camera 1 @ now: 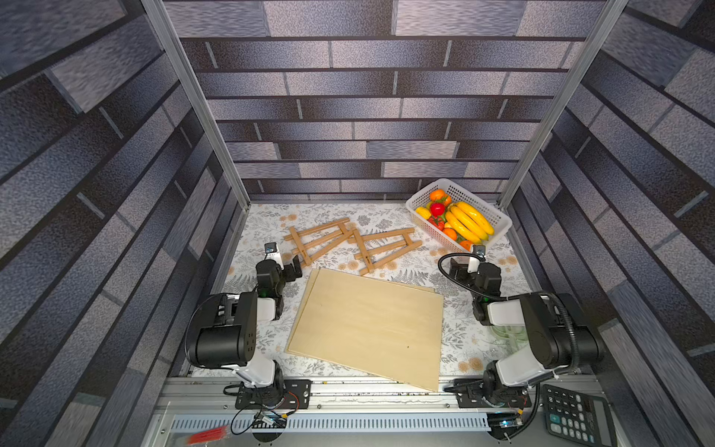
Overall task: Assemble the easel
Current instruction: Pick up the easel at the center of the board.
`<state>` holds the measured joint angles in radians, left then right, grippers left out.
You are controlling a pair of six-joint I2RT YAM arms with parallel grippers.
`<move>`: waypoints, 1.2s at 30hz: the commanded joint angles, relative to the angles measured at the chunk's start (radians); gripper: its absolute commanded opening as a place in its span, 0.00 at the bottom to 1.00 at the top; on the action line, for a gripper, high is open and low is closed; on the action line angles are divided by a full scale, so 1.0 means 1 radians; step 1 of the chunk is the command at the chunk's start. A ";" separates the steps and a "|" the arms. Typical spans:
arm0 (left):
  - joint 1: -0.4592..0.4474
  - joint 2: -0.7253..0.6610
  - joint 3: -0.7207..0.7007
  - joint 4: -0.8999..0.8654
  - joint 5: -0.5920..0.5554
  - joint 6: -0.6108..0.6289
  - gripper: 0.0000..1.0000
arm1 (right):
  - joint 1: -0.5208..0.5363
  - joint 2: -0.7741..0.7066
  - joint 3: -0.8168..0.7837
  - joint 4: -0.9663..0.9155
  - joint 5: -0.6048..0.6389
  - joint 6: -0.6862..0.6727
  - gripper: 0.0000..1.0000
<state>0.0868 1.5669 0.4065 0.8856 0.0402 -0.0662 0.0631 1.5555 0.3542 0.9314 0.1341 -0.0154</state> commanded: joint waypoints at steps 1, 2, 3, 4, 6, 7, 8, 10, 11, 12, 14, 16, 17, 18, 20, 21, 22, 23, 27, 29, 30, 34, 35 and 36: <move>0.001 0.000 -0.003 0.010 -0.013 0.018 1.00 | 0.000 -0.004 0.001 0.021 0.012 0.010 1.00; 0.001 0.000 -0.002 0.010 -0.013 0.018 1.00 | 0.000 -0.005 0.001 0.021 0.013 0.010 1.00; 0.001 0.001 -0.002 0.010 -0.014 0.019 1.00 | 0.001 -0.005 0.000 0.021 0.013 0.011 1.00; 0.001 0.000 -0.003 0.010 -0.013 0.018 1.00 | 0.001 -0.005 0.001 0.021 0.012 0.010 1.00; 0.001 -0.001 -0.003 0.010 -0.013 0.018 1.00 | 0.000 -0.005 0.002 0.021 0.013 0.010 1.00; 0.001 0.001 -0.002 0.010 -0.013 0.018 1.00 | 0.000 -0.005 0.000 0.021 0.012 0.010 1.00; 0.001 0.000 -0.002 0.010 -0.013 0.018 1.00 | 0.001 -0.006 0.000 0.021 0.012 0.009 1.00; 0.001 0.001 -0.003 0.010 -0.013 0.018 1.00 | 0.000 -0.006 0.002 0.021 0.012 0.009 1.00; 0.001 0.001 -0.002 0.010 -0.012 0.018 1.00 | 0.000 -0.005 0.000 0.021 0.013 0.009 1.00; 0.001 0.001 -0.003 0.010 -0.013 0.019 1.00 | 0.001 -0.005 0.002 0.020 0.012 0.012 1.00; 0.001 0.000 -0.002 0.010 -0.013 0.017 1.00 | 0.000 -0.004 0.005 0.016 0.010 0.011 1.00; 0.001 0.000 -0.003 0.010 -0.012 0.016 1.00 | 0.000 -0.004 0.004 0.017 0.012 0.012 1.00; 0.002 0.001 -0.003 0.010 -0.011 0.017 1.00 | 0.000 -0.004 0.005 0.018 0.012 0.011 1.00; 0.001 -0.001 -0.003 0.010 -0.011 0.017 1.00 | 0.001 -0.003 0.006 0.017 0.011 0.012 1.00; 0.002 0.001 -0.003 0.010 -0.014 0.014 1.00 | -0.001 -0.003 0.005 0.016 0.011 0.013 1.00; 0.002 0.000 -0.002 0.010 -0.014 0.013 1.00 | 0.000 -0.003 0.005 0.015 0.010 0.013 1.00; 0.002 0.001 -0.003 0.010 -0.014 0.014 1.00 | 0.000 -0.004 0.005 0.015 0.011 0.013 1.00; 0.002 -0.001 -0.003 0.010 -0.014 0.013 1.00 | 0.000 -0.004 0.005 0.015 0.012 0.013 1.00; 0.002 0.001 -0.002 0.010 -0.014 0.015 1.00 | 0.000 -0.005 0.006 0.015 0.011 0.013 1.00; 0.002 0.000 -0.003 0.010 -0.014 0.014 1.00 | 0.000 -0.005 0.004 0.015 0.012 0.012 1.00; 0.002 0.001 -0.004 0.010 -0.014 0.013 1.00 | 0.000 -0.006 0.004 0.016 0.012 0.012 1.00; 0.004 -0.001 -0.003 0.007 -0.014 0.014 1.00 | 0.000 -0.007 -0.003 0.026 0.014 0.011 1.00; 0.004 -0.003 -0.003 0.010 -0.020 0.011 1.00 | 0.000 -0.006 -0.011 0.044 0.020 0.012 1.00; 0.005 -0.010 -0.004 0.005 -0.030 0.006 1.00 | 0.000 -0.006 -0.023 0.067 0.030 0.015 1.00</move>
<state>0.0868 1.5669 0.4065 0.8856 0.0376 -0.0666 0.0631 1.5555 0.3519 0.9375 0.1368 -0.0154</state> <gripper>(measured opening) 0.997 0.999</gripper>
